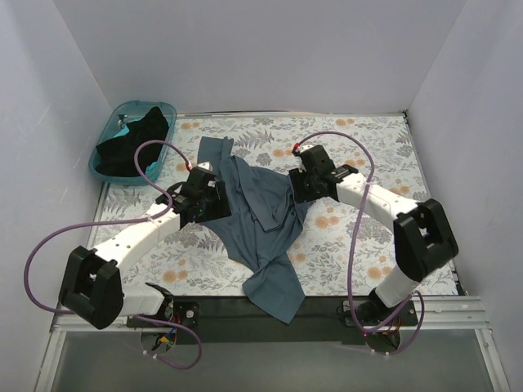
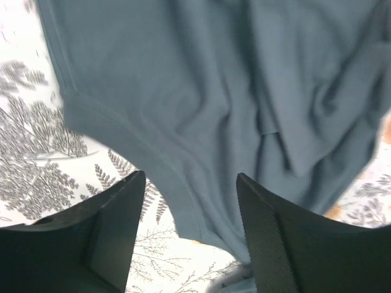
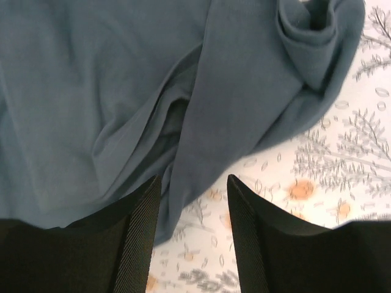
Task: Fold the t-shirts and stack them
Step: Flatten the tshirt out
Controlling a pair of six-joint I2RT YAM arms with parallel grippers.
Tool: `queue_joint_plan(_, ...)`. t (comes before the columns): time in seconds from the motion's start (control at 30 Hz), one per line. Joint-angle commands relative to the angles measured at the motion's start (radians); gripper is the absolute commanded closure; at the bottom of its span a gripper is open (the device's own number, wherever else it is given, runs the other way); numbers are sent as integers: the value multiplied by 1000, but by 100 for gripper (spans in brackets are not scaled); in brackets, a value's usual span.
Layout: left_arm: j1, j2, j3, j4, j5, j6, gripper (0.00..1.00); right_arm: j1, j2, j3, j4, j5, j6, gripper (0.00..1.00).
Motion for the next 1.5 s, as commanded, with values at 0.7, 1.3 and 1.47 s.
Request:
queue_joint_plan(0.7,-11,302,-95,160,-95,-78,70,-5,250,109,69,134,-71,81)
queue_joint_plan(1.3,208,638,323,105,-155,114,73,-283,-392,-471,61,20,217,99)
queue_joint_plan(1.47,208,797,565,86,-131,192,68,-312,-537,-646,77,-58,334,99)
